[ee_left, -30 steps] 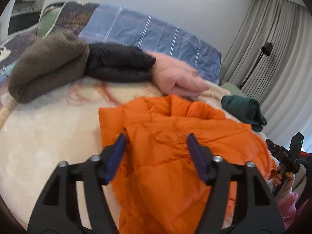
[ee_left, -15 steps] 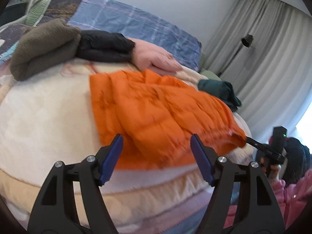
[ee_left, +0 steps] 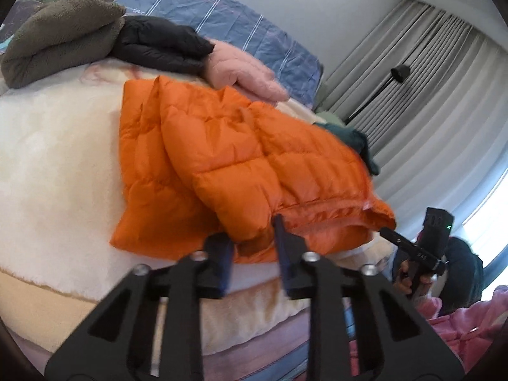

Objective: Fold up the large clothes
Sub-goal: 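Grasp the folded jacket with the left gripper while the right gripper grasps its other end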

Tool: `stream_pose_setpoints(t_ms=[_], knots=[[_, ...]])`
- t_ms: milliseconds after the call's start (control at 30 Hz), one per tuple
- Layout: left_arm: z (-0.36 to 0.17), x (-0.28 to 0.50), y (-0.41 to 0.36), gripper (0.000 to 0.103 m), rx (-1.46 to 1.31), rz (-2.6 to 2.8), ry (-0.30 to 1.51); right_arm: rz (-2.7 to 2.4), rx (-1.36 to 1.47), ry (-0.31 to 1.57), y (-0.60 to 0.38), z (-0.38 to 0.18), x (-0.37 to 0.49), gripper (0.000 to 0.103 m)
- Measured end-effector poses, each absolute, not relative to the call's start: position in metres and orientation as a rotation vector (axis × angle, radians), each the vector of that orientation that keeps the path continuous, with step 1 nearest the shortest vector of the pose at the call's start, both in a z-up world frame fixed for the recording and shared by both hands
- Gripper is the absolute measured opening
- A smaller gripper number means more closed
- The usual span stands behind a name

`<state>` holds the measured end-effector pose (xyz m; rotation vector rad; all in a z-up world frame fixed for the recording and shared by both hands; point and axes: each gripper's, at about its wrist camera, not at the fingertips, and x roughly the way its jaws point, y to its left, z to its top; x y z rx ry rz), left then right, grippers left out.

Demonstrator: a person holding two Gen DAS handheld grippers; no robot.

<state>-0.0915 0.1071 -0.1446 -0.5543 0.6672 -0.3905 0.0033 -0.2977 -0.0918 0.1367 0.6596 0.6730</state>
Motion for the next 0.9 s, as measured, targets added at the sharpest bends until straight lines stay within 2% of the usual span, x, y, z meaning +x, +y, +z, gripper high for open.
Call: stream_pose_setpoints(t_ms=[200, 300, 400, 467, 600, 733, 833, 900], knots=[[-0.07, -0.069, 0.123, 0.019, -0.539, -0.448, 0.501, 0.681, 0.142, 0.465, -0.296, -0.035, 0.018, 0.054], [-0.035, -0.046, 0.132, 0.019, -0.526, -0.392, 0.407, 0.625, 0.184, 0.371, -0.298, -0.007, 0.041, 0.06], [-0.016, -0.007, 0.14, 0.038, -0.487, -0.268, 0.355, 0.51, 0.193, 0.341, -0.296, 0.008, 0.077, 0.064], [-0.018, 0.023, 0.145, 0.05, -0.467, -0.168, 0.371, 0.423, 0.181, 0.36, -0.293, 0.011, 0.106, 0.064], [-0.043, 0.052, 0.156, 0.051, -0.56, -0.128, 0.469, 0.372, 0.301, 0.439, -0.304, 0.001, 0.138, 0.065], [-0.067, 0.046, 0.151, 0.063, -0.53, -0.137, 0.519, 0.36, 0.272, 0.499, -0.309, -0.015, 0.146, 0.065], [-0.089, 0.055, 0.149, 0.071, -0.501, -0.136, 0.621, 0.354, 0.258, 0.569, -0.309, -0.034, 0.154, 0.065], [-0.106, 0.062, 0.145, 0.071, -0.464, -0.119, 0.7, 0.346, 0.242, 0.619, -0.301, -0.049, 0.156, 0.065]])
